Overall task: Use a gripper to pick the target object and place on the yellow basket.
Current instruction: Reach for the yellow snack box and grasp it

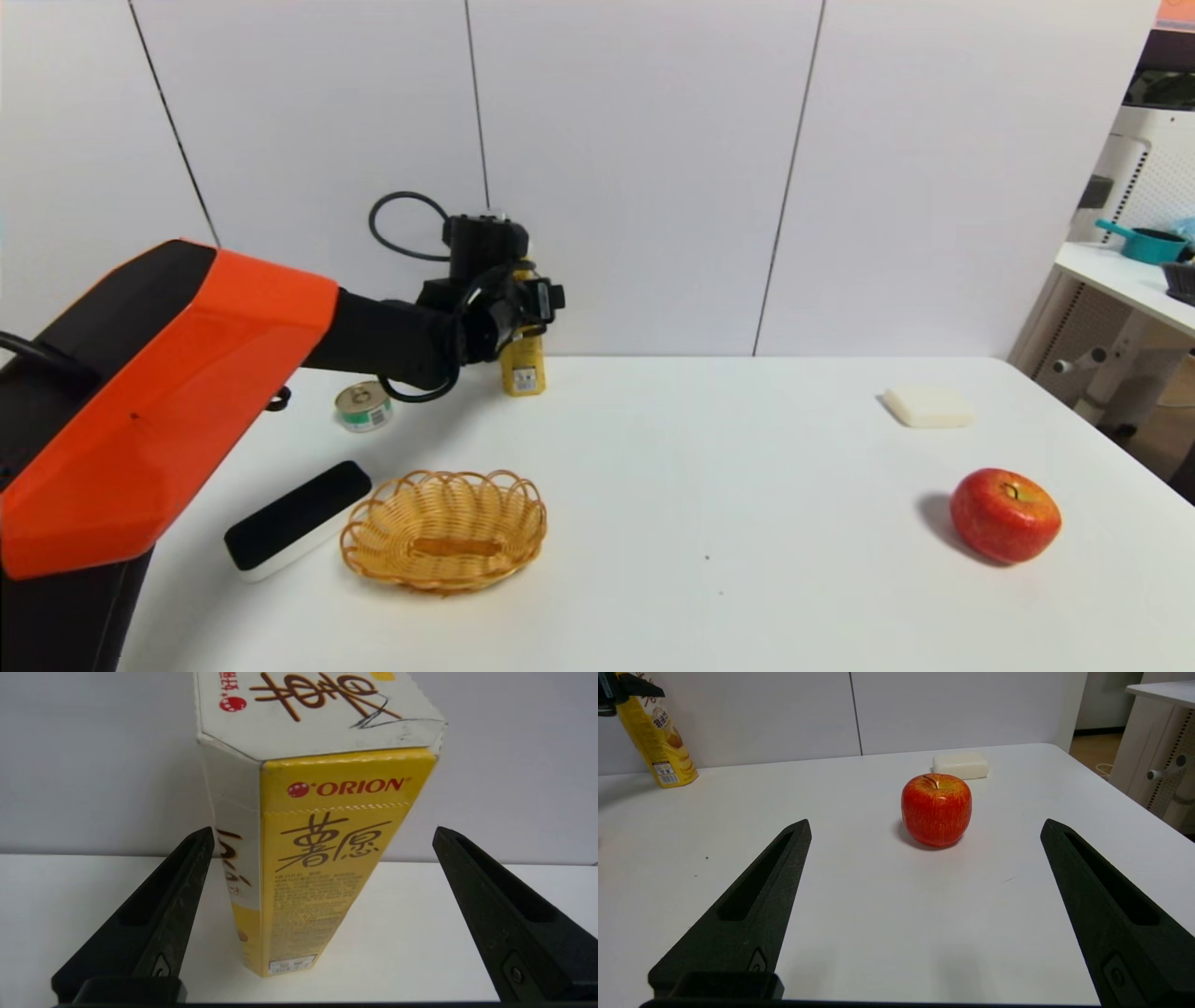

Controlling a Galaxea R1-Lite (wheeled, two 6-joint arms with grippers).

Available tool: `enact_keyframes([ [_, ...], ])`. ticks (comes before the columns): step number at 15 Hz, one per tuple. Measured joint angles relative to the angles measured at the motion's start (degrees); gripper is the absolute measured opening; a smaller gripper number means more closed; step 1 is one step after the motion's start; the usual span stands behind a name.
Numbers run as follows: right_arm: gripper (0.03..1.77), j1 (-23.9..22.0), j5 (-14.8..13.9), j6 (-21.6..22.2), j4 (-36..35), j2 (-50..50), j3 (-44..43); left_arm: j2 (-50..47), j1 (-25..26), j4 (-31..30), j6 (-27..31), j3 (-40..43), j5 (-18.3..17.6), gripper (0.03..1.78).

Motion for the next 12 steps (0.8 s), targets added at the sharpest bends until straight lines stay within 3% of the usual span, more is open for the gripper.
enact_keyframes([
  [12, 1.70, 0.0, 0.0, 0.0, 0.0, 0.0, 0.0, 6.9, 1.8, -0.9, 5.1, -6.7, -0.3, 1.69],
])
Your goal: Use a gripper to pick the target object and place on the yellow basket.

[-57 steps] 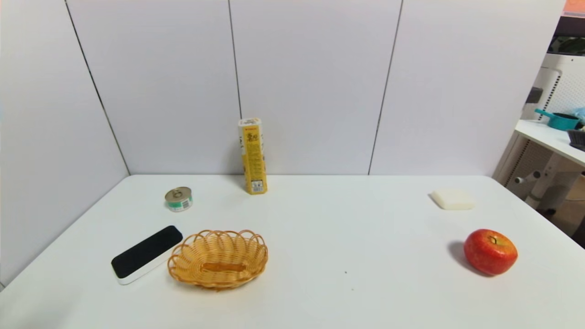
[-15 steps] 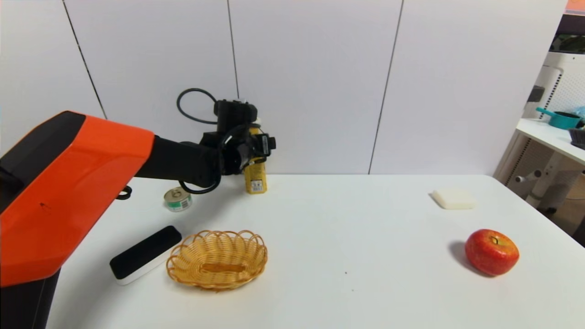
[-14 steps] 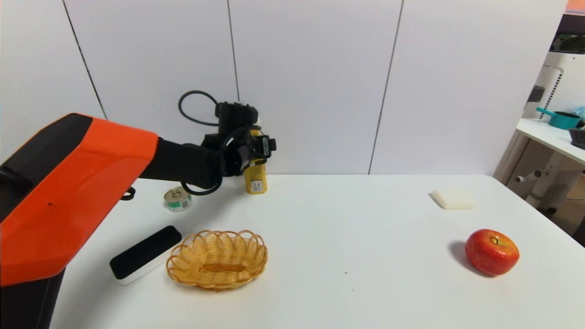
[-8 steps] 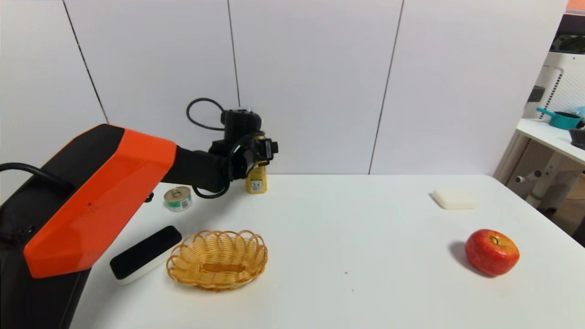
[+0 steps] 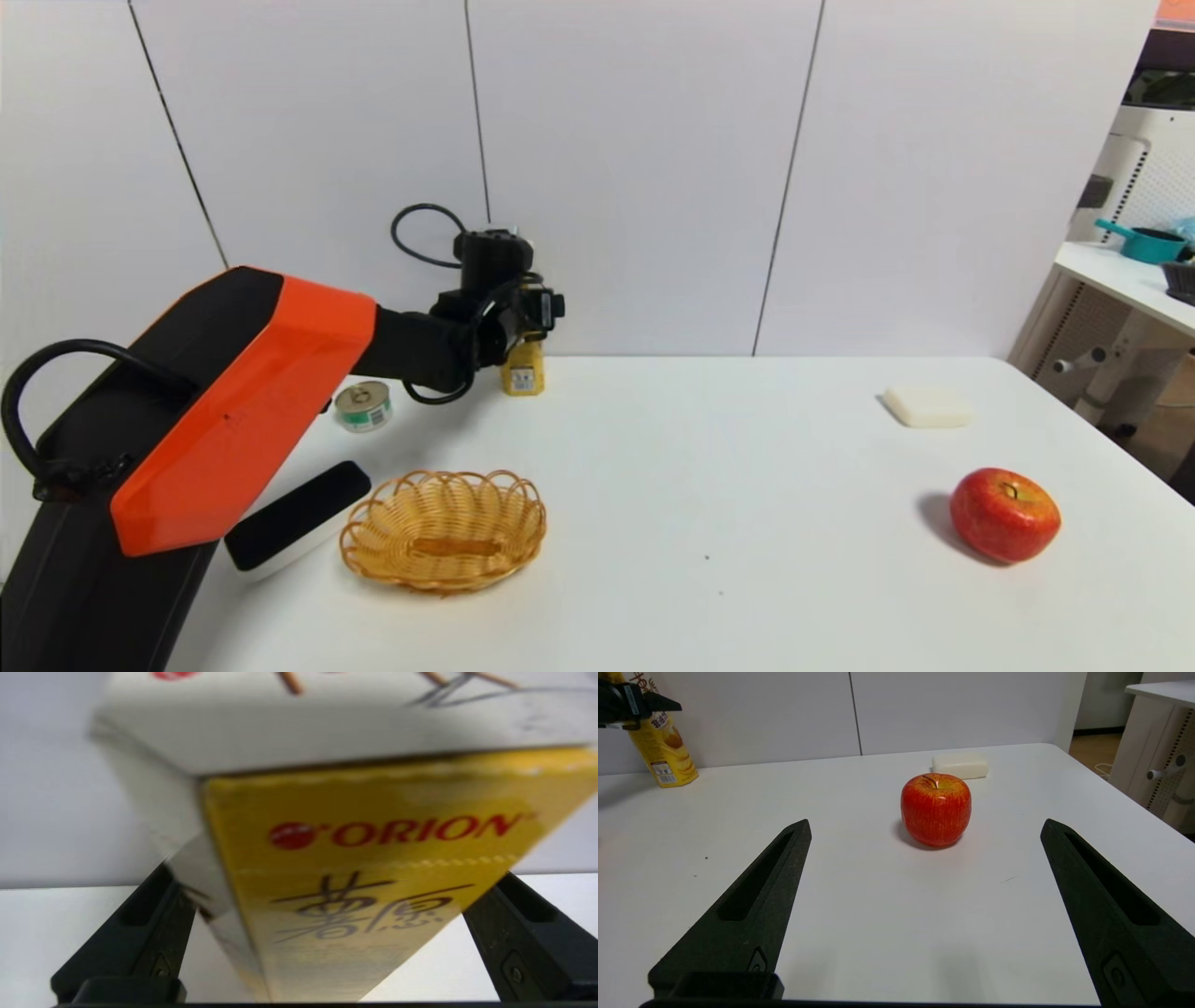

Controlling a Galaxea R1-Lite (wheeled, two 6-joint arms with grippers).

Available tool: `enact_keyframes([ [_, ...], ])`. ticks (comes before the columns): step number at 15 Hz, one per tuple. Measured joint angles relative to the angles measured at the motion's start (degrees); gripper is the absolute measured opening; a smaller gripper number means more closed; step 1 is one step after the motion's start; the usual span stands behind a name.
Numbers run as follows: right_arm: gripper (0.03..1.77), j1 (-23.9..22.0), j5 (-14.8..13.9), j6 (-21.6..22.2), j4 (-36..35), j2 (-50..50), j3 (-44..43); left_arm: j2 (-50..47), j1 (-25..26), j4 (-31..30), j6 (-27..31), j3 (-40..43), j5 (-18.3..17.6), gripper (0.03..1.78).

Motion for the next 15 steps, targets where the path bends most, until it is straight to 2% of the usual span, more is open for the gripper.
enact_keyframes([
  [9, 1.70, 0.0, 0.0, 0.0, 0.0, 0.0, 0.0, 5.4, 0.3, 0.0, 0.1, -7.1, 0.0, 1.69],
  [10, 1.70, 0.0, 0.0, 0.0, 0.0, 0.0, 0.0, 5.8, 0.3, 0.0, 0.1, -7.5, -0.1, 1.63],
  [13, 1.70, 0.0, 0.0, 0.0, 0.0, 0.0, 0.0, 6.8, 0.3, 0.0, 0.2, -8.0, -0.1, 1.14],
  [15, 1.70, 0.0, 0.0, 0.0, 0.0, 0.0, 0.0, 7.0, 0.3, 0.0, 0.2, -8.1, -0.1, 0.95],
])
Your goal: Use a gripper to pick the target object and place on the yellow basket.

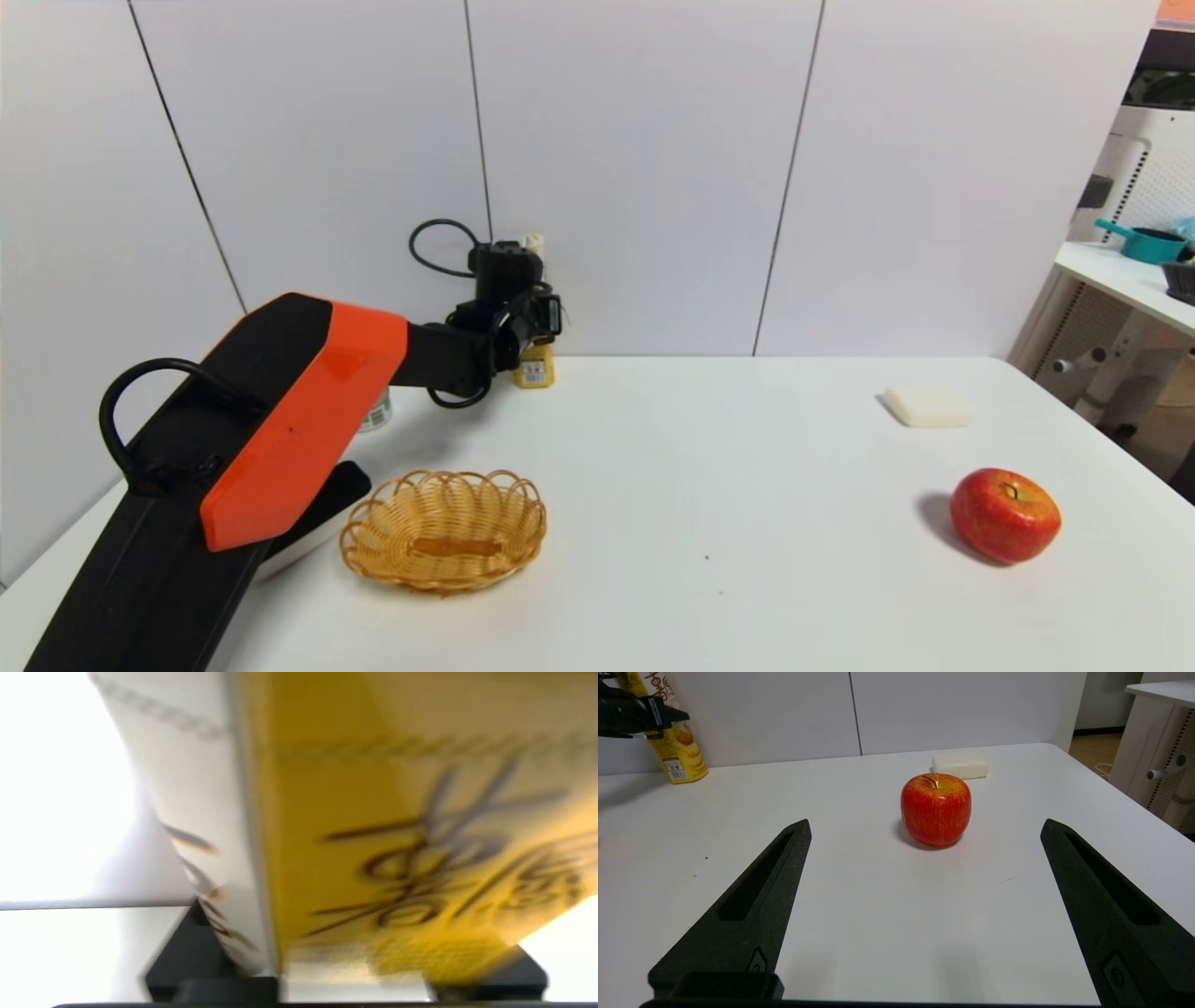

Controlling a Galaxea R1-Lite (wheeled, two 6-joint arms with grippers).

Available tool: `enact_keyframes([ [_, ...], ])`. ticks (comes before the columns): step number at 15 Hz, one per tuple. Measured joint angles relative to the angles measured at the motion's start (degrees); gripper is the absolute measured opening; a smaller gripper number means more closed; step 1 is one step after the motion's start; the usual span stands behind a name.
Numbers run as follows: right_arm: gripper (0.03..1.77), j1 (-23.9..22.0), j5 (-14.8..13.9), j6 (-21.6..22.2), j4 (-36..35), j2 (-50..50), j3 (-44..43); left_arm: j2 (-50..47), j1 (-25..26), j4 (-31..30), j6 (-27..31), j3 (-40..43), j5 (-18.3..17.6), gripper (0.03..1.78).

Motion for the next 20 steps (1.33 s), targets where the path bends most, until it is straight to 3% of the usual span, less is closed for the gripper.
enact_keyframes([
  [4, 1.70, 0.0, 0.0, 0.0, 0.0, 0.0, 0.0, -1.6, 0.0, 0.1, 0.7, 0.0, 0.0, 0.94],
  [8, 1.70, 0.0, 0.0, 0.0, 0.0, 0.0, 0.0, -7.7, 0.2, 0.7, 4.9, 1.0, 0.0, 0.94],
  [12, 1.70, 0.0, 0.0, 0.0, 0.0, 0.0, 0.0, -19.1, 0.2, 3.4, 6.5, 5.4, -0.1, 0.94],
  [16, 1.70, 0.0, 0.0, 0.0, 0.0, 0.0, 0.0, -35.1, 0.2, 11.2, 6.8, 14.4, -0.3, 0.94],
  [18, 1.70, 0.0, 0.0, 0.0, 0.0, 0.0, 0.0, -43.6, 0.2, 14.7, 6.7, 21.4, -2.1, 0.94],
  [20, 1.70, 0.0, 0.0, 0.0, 0.0, 0.0, 0.0, -51.4, 0.4, 15.8, 6.4, 29.7, -8.4, 0.94],
])
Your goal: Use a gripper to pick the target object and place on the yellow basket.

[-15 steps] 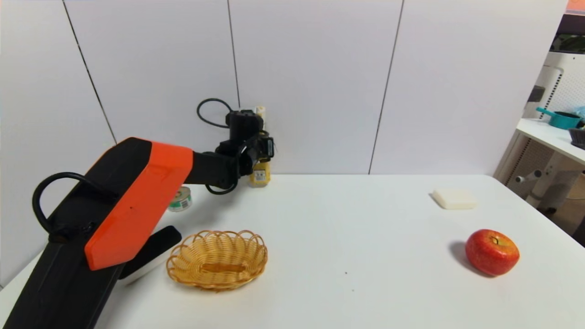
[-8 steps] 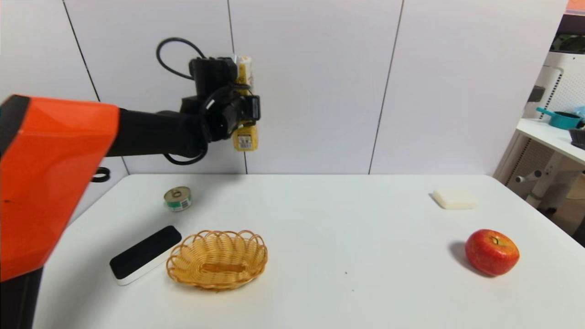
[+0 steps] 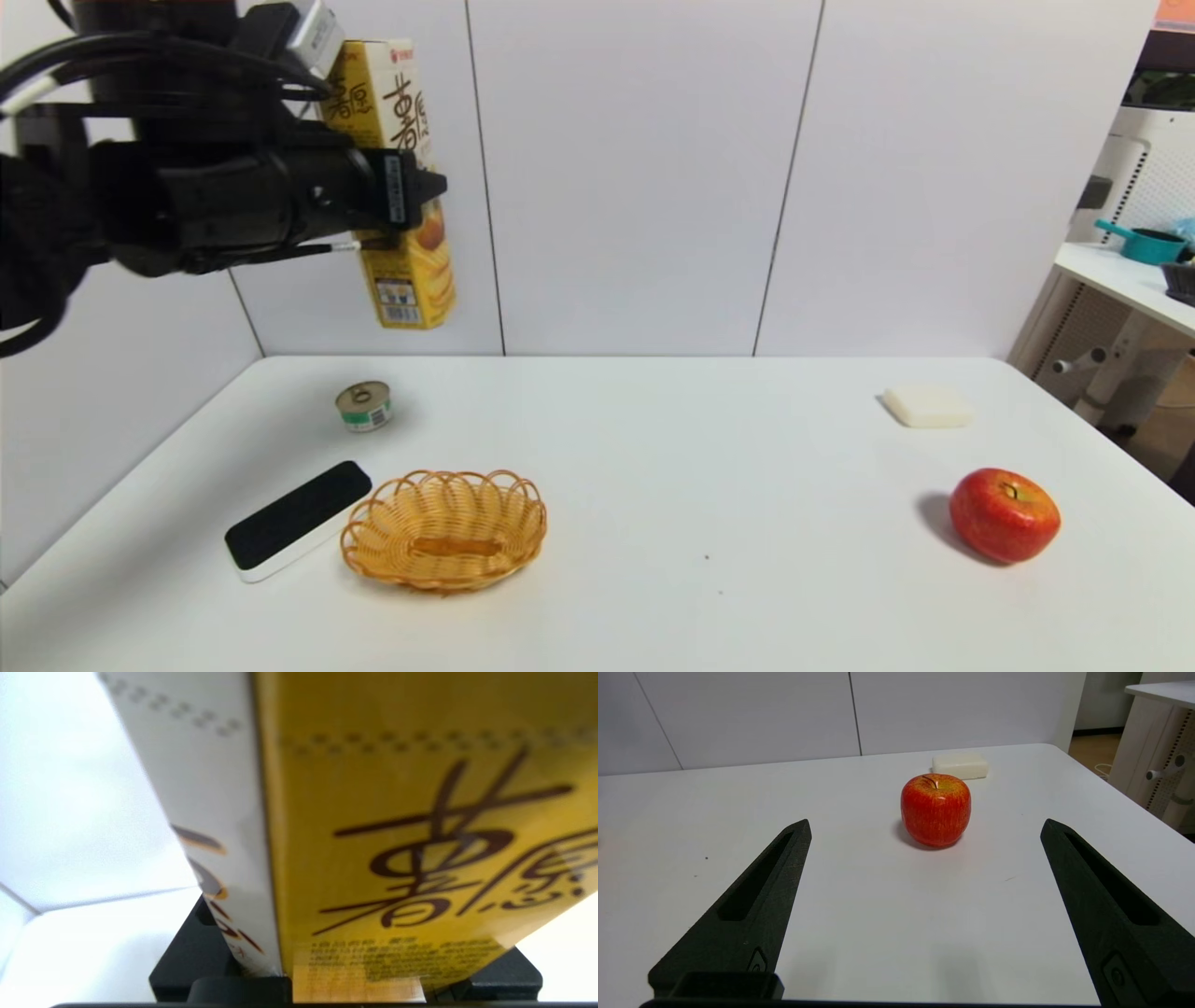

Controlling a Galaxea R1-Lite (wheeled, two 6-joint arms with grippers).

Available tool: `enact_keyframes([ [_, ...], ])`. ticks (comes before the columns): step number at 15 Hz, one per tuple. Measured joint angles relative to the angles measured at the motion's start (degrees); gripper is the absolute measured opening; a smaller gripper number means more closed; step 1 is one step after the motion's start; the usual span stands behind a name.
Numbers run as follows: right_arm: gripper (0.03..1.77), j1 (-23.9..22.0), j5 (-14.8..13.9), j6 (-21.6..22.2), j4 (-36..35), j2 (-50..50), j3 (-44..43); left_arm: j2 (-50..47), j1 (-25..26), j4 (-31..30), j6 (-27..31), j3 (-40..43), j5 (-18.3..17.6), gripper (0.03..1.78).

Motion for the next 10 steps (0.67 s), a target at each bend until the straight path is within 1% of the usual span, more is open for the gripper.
enact_keyframes([
  [2, 1.70, 0.0, 0.1, 0.0, 0.0, 0.0, 0.0, -6.2, 1.8, -0.6, -0.2, 8.4, -10.5, 0.94],
  [3, 1.70, 0.0, 0.0, 0.0, 0.0, 0.0, 0.0, -8.9, 3.4, -1.9, -0.2, 13.1, -16.9, 0.94],
  [5, 1.70, 0.0, 0.0, 0.0, 0.0, 0.0, 0.0, -12.8, 6.0, -5.8, 0.3, 22.3, -28.7, 0.94],
  [6, 1.70, 0.0, 0.0, 0.0, 0.0, 0.0, 0.0, -14.0, 6.8, -8.8, 0.8, 26.6, -33.2, 0.94],
  [7, 1.70, 0.0, 0.0, 0.0, 0.0, 0.0, 0.0, -14.6, 7.4, -12.4, 1.5, 30.7, -36.4, 0.94],
  [8, 1.70, 0.0, 0.0, 0.0, 0.0, 0.0, 0.0, -14.8, 7.7, -16.9, 2.6, 34.8, -38.3, 0.94],
  [10, 1.70, 0.0, 0.0, 0.0, 0.0, 0.0, 0.0, -14.1, 8.0, -24.8, 3.9, 41.4, -39.3, 0.94],
])
